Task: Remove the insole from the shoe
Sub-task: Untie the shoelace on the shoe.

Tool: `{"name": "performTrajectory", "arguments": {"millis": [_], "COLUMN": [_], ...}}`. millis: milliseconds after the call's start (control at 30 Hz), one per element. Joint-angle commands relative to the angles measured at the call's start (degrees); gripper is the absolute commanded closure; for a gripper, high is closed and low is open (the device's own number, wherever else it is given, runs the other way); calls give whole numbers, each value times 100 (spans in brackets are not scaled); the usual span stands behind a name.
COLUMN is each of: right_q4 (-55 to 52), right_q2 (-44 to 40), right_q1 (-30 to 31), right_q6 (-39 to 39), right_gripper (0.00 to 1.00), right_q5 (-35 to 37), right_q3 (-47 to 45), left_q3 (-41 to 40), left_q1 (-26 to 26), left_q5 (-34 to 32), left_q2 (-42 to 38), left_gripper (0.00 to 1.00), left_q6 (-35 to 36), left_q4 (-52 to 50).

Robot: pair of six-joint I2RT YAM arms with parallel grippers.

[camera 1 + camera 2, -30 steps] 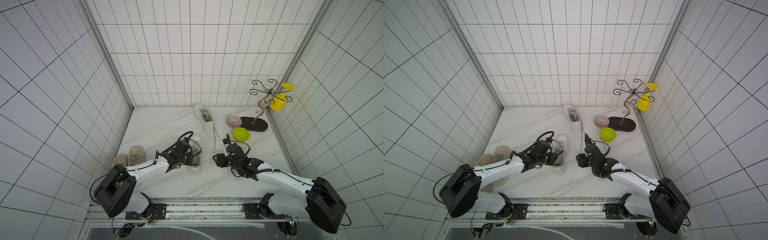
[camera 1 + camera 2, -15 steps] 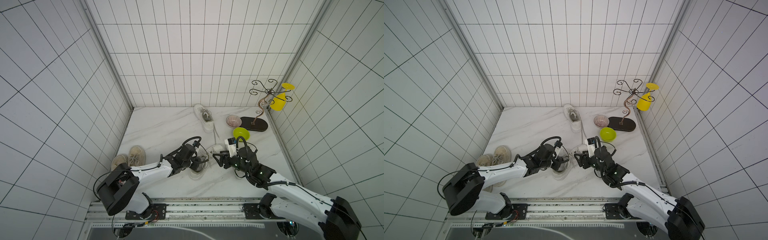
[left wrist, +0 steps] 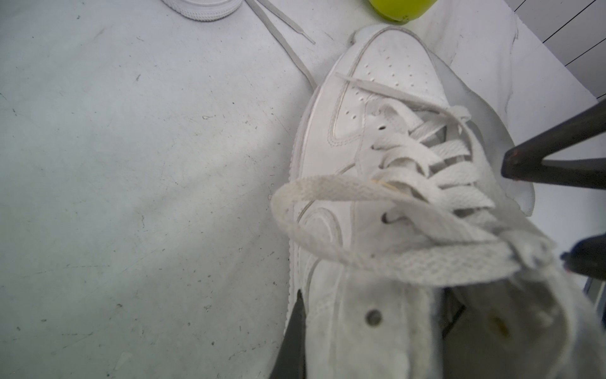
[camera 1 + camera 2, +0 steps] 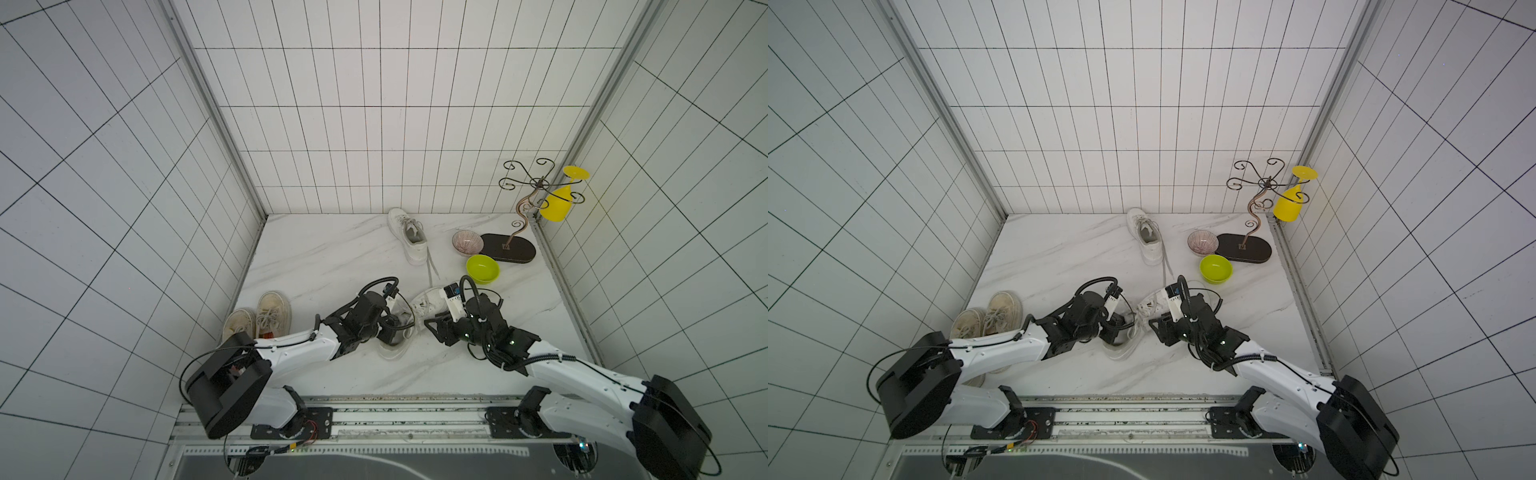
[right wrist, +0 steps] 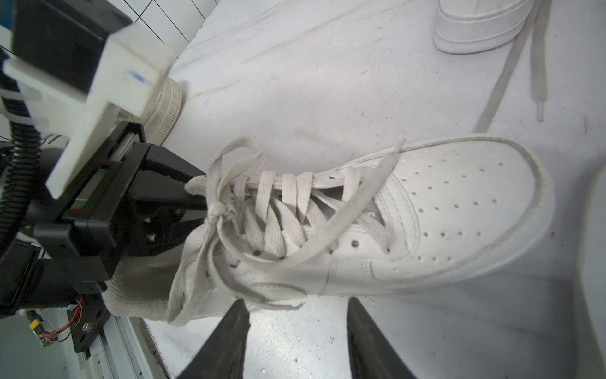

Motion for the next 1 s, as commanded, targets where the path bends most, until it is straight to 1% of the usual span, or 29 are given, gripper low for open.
{"name": "performTrajectory", "arguments": {"millis": [0,167,300,467,733,900,967], "right_q4": [-242,-565,-572,-330,-355,-350,-334], "right_q2": [30,97,106,79,281,454,525], "right_q1": [85,193,298,429,531,619,649], "right_q6": [-344,-763,-868,-969,-1165,-1229,-1242], "right_gripper": [51,53,53,50,49,53,58], "right_q5": [146,412,525,276,408,453,491], "right_q3": [390,707,842,909,1127,1217,1232], "left_q3": [-90,-112,-136,-165,-191,-156,-173], "left_q1": [-56,-51,-50,-56,-128,-135,-135], "left_q5": [201,193,230,290,335,370,366], "left_q2": [-6,-25,-43,-76,-113,-72,-97], "left_gripper": [100,100,100,100,100,100,100], "left_q6": [79,114,126,149,201,204,205], "left_q4": [369,396,435,469,506,493,505]}}
